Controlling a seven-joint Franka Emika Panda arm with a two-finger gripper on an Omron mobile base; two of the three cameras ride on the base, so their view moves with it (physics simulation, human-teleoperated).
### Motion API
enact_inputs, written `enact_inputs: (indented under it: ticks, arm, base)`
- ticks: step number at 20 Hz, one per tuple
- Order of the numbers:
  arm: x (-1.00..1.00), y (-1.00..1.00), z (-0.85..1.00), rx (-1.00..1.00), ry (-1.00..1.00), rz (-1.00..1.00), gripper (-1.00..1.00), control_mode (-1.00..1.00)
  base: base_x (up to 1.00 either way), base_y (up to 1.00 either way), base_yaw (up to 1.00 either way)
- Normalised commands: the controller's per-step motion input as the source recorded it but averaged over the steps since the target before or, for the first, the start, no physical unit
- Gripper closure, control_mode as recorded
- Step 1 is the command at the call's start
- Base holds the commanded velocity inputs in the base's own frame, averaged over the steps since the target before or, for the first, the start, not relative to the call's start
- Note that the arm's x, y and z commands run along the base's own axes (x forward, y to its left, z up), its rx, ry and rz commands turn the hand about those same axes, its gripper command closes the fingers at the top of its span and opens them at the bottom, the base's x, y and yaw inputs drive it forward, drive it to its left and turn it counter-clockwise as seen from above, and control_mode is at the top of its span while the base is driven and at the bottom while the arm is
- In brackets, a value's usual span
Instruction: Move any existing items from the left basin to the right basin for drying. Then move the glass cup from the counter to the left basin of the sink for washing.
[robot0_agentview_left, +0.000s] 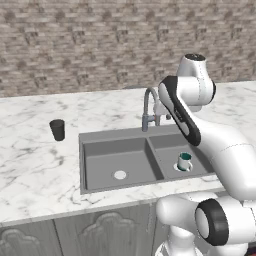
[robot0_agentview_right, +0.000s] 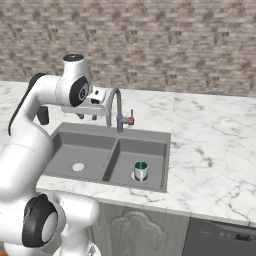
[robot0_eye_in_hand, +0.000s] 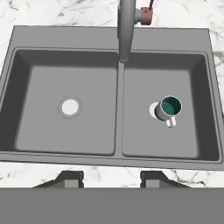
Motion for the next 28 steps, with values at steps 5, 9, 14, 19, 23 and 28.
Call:
enact_inputs:
  ticks: [5,9,14,19,23,28]
  arm:
    - [-0.16,0.00,0.00,0.00,-0.02,0.00,-1.00,-1.00]
    - [-0.29,0.00,0.00,0.00,-0.08,0.00,-1.00,-1.00]
    - [-0.16,0.00,-0.02,0.00,-0.06,0.00,-1.00,-1.00]
    - [-0.02,0.00,-0.04,0.00,-0.01,0.00,-1.00,-1.00]
    - [0.00,0.00,0.00,0.00,0.00,0.00,-1.00,1.00]
    - [0.00,0.00,0.00,0.00,0.00,0.00,-1.00,1.00]
  base:
    - [0.00,0.00,0.00]
    - [0.00,0.00,0.00]
    - [0.00,0.00,0.00]
    - [0.00,0.00,0.00]
    - [0.00,0.00,0.00]
    - [-0.04,0.07,0.00]
